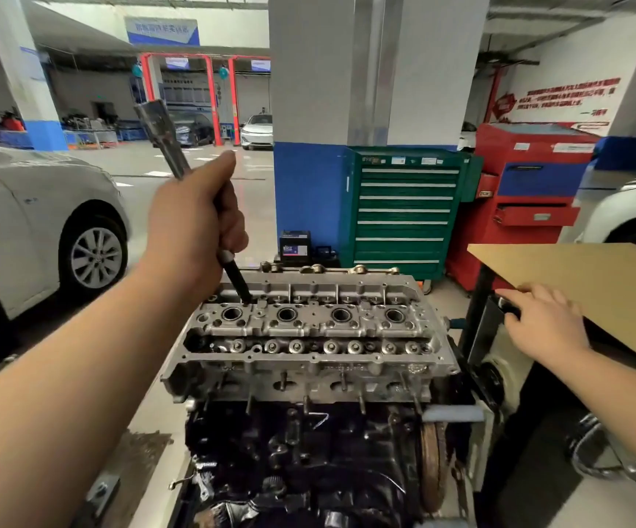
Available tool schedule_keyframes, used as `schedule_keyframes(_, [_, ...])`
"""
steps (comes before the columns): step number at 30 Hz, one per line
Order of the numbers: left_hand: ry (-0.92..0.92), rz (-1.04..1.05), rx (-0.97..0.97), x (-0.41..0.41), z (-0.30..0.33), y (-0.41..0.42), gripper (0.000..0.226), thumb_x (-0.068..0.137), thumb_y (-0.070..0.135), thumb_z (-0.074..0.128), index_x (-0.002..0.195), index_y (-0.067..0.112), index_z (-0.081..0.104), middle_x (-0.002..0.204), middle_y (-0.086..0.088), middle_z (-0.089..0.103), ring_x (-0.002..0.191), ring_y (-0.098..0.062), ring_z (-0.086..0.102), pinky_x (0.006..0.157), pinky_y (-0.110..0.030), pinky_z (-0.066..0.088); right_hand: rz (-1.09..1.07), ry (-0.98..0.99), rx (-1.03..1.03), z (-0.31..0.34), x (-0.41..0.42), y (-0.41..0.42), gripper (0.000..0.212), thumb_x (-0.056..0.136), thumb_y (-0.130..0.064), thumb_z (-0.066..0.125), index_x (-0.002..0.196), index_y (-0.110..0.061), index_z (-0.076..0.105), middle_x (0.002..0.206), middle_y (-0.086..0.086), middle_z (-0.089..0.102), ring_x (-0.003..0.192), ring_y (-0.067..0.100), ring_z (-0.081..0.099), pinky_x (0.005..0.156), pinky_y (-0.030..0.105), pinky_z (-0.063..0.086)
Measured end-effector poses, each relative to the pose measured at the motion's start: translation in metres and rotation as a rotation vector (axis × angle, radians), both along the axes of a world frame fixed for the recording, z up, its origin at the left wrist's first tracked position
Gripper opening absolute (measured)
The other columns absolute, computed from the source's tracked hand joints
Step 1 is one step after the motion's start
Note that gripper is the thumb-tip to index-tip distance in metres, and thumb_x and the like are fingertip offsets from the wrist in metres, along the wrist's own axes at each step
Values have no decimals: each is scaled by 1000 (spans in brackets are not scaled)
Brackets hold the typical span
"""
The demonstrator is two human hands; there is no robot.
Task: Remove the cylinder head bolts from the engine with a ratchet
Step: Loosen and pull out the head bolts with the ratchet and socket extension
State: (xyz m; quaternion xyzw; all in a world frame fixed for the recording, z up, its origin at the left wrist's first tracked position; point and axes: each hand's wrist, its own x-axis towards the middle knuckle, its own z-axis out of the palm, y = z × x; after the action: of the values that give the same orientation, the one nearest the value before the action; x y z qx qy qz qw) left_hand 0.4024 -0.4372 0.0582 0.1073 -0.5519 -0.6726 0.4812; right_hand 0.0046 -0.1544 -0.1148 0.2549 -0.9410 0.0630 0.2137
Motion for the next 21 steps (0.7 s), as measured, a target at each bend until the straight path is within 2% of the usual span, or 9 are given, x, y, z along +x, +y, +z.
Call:
schedule_keyframes(4, [-74, -90, 11, -33, -20, 27, 54, 102, 30, 61, 52, 22, 40, 48, -1, 24, 38, -19, 24, 44, -24, 24, 144, -85, -348, 11, 58, 12, 43, 97, -30, 60, 140, -31, 58, 136, -1, 62, 129, 27, 48, 109, 50, 41])
schedule_keyframes(6, [-117, -129, 11, -49, -36, 35, 52, 100, 32, 63, 54, 21, 41, 47, -1, 25, 38, -20, 24, 43, -25, 25, 219, 31, -578, 1, 99, 41, 33, 98, -30, 57, 130, -28, 61, 121, -9, 63, 118, 16, 51, 104, 41, 43])
schedule_keyframes(8, [-173, -162, 6, -65, -52, 41, 51, 98, 35, 65, 54, 22, 43, 46, -1, 26, 40, -20, 24, 43, -26, 26, 162, 244, -737, -22, 135, 76, 24, 98, -33, 54, 119, -25, 61, 110, -16, 57, 108, 8, 49, 100, 28, 36])
schedule_keyframes(10, [-213, -162, 5, -76, -65, 45, 51, 96, 36, 67, 54, 22, 43, 47, -1, 27, 41, -21, 24, 43, -27, 26, -9, 273, -862, -50, 151, 104, 27, 98, -39, 53, 118, -21, 58, 111, -9, 57, 108, 12, 51, 99, 28, 35])
schedule_keyframes(11, [-218, -145, 4, -81, -69, 46, 50, 95, 35, 68, 54, 22, 43, 48, -1, 28, 41, -21, 24, 43, -27, 27, -119, 175, -922, -62, 152, 114, 32, 98, -43, 53, 121, -21, 57, 115, -4, 60, 110, 16, 54, 98, 31, 38])
schedule_keyframes(13, [-207, -112, 6, -90, -72, 48, 49, 94, 34, 68, 53, 24, 44, 49, -1, 29, 41, -22, 26, 42, -26, 29, -248, -179, -1025, -79, 145, 122, 37, 102, -49, 53, 126, -22, 55, 120, 2, 67, 107, 21, 62, 90, 36, 46])
schedule_keyframes(15, [-202, -98, 0, -97, -76, 48, 49, 95, 32, 67, 52, 25, 44, 50, -1, 29, 40, -22, 28, 42, -25, 31, -191, -425, -1001, -89, 136, 120, 24, 106, -43, 50, 122, -26, 56, 112, 2, 71, 99, 20, 66, 81, 35, 48])
schedule_keyframes(18, [-250, -75, -24, -102, -83, 46, 51, 96, 31, 66, 52, 24, 44, 50, -2, 28, 40, -23, 29, 44, -25, 33, -92, -483, -993, -98, 127, 117, 11, 107, -37, 47, 115, -38, 54, 99, -4, 71, 96, 23, 70, 79, 39, 51])
schedule_keyframes(21, [-258, -54, 2, -102, -86, 42, 51, 96, 31, 65, 50, 24, 44, 50, -1, 28, 42, -21, 29, 42, -25, 34, -47, -473, -1043, -110, 132, 116, 21, 101, -51, 52, 120, -48, 59, 100, -20, 71, 93, -1, 68, 72, 27, 49])
